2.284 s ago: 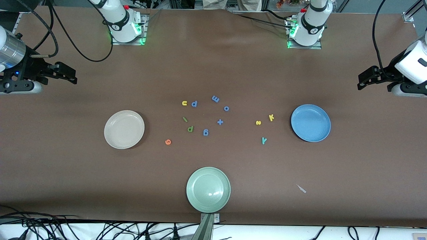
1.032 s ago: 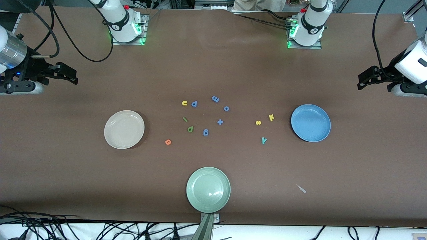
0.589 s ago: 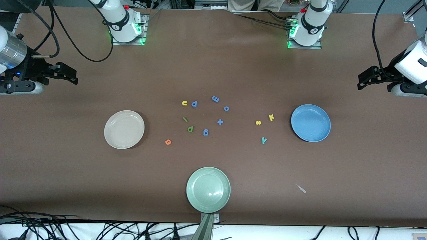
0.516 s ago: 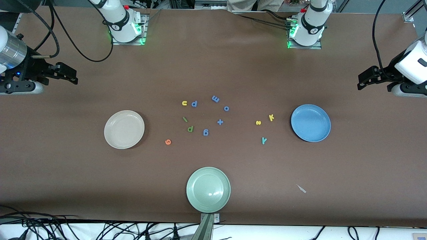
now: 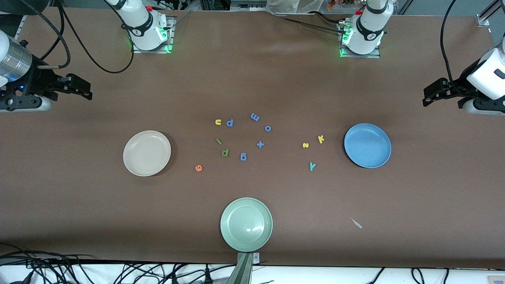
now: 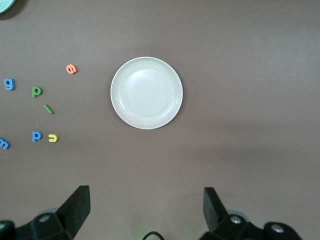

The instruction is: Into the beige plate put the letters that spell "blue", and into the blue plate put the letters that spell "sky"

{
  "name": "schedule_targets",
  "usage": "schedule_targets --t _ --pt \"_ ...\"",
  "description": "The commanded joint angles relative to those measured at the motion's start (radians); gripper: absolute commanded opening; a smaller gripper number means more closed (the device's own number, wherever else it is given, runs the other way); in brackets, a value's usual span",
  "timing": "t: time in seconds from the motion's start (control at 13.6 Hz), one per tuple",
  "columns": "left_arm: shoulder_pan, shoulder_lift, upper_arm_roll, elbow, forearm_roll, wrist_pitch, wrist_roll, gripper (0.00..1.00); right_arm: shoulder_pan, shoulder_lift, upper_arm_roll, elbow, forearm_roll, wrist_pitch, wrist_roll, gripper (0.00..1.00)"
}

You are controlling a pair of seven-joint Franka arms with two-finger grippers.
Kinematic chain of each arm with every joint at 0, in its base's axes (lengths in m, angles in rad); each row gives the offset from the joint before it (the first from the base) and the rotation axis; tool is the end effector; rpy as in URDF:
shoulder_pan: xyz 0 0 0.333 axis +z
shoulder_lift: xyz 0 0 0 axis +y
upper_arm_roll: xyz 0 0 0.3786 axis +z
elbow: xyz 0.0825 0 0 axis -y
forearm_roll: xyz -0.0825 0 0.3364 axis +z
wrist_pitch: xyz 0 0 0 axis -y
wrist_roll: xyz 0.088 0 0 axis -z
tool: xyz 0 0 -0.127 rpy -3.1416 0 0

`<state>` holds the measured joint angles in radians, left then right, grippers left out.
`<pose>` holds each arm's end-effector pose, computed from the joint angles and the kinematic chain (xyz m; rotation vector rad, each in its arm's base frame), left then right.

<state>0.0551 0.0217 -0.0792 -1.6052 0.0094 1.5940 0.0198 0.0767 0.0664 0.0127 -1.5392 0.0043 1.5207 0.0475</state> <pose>0.5148 -0.0107 0.6434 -3.1327 0.0694 0.0514 0.5213 0.0470 0.6420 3.1374 0.0658 -0.1335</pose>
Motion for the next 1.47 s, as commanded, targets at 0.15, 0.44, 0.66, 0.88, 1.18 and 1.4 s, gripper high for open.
schedule_targets --t 0.15,0.44,0.66,0.88,1.18,1.4 --pt "0.008 0.012 -0.005 0.03 -0.008 -0.019 0.008 1.0 0.0 -0.007 0.003 -0.002 0.011 0.006 0.012 1.0" --pt "0.006 0.024 -0.004 0.03 -0.013 -0.019 0.014 1.0 0.002 -0.007 0.003 -0.001 0.008 0.007 0.012 1.0" --pt "-0.006 0.078 -0.008 0.028 -0.014 -0.02 0.017 1.0 0.0 -0.007 0.003 -0.001 0.008 0.016 0.012 1.0" --pt "-0.021 0.144 -0.014 0.021 -0.022 -0.028 0.02 1.0 0.0 -0.004 0.003 -0.001 0.003 0.032 0.012 1.0" --pt "-0.102 0.271 -0.033 0.03 -0.023 -0.013 -0.003 1.0 -0.005 0.012 0.0 0.002 -0.016 0.038 0.009 1.0" --pt "-0.168 0.365 -0.033 0.031 -0.017 0.108 -0.081 1.0 -0.002 0.015 0.0 0.004 -0.033 0.075 0.009 1.0"
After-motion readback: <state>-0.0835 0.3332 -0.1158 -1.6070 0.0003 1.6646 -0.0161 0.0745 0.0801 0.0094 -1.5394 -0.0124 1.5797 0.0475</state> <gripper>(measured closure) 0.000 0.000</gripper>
